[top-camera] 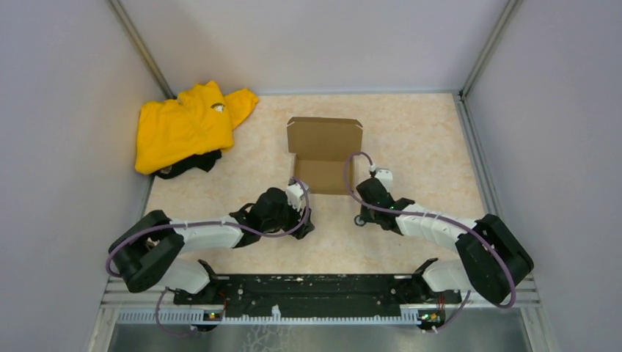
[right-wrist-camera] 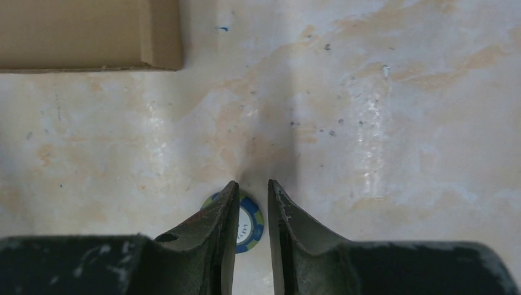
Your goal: Fold the paper box
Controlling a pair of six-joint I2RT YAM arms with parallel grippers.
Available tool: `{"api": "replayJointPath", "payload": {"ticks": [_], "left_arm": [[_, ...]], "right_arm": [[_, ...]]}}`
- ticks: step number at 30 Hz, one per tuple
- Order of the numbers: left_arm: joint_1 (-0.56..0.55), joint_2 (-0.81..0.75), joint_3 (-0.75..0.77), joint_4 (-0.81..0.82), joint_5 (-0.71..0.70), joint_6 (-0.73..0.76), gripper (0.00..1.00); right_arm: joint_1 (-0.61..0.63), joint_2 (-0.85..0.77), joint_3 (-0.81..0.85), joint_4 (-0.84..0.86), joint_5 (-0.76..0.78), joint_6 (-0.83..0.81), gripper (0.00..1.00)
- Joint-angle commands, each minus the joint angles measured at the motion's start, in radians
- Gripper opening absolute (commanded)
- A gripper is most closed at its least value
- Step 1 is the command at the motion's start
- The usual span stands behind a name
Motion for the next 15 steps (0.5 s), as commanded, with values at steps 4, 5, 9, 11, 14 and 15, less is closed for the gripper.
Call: {"api": "replayJointPath", "payload": {"ticks": [4, 5, 9, 11, 14, 15], "left_arm": [[-0.006, -0.002, 0.001, 0.022, -0.003, -0.019, 0.69], [-0.006, -0.005, 0.0, 0.022, -0.001, -0.02, 0.69], [-0.006, -0.016, -0.004, 0.023, 0.006, -0.022, 0.69], [-0.006, -0.02, -0.005, 0.023, 0.007, -0.023, 0.69], [-0.006, -0.026, -0.005, 0.023, 0.015, -0.024, 0.69], [-0.006, -0.029, -0.005, 0.026, 0.022, -0.021, 0.69]], "right_arm": [[0.09, 0.034, -0.003, 0.021, -0.056, 0.062, 0.23], [0.096, 0.038, -0.003, 0.033, -0.062, 0.064, 0.23], [0.118, 0.057, 0.006, 0.097, -0.125, 0.039, 0.23], [0.13, 0.062, 0.021, 0.091, -0.131, 0.03, 0.23], [0.132, 0.023, 0.029, 0.049, -0.089, 0.01, 0.24], [0.131, -0.01, 0.033, 0.023, -0.065, 0.002, 0.24]]}}
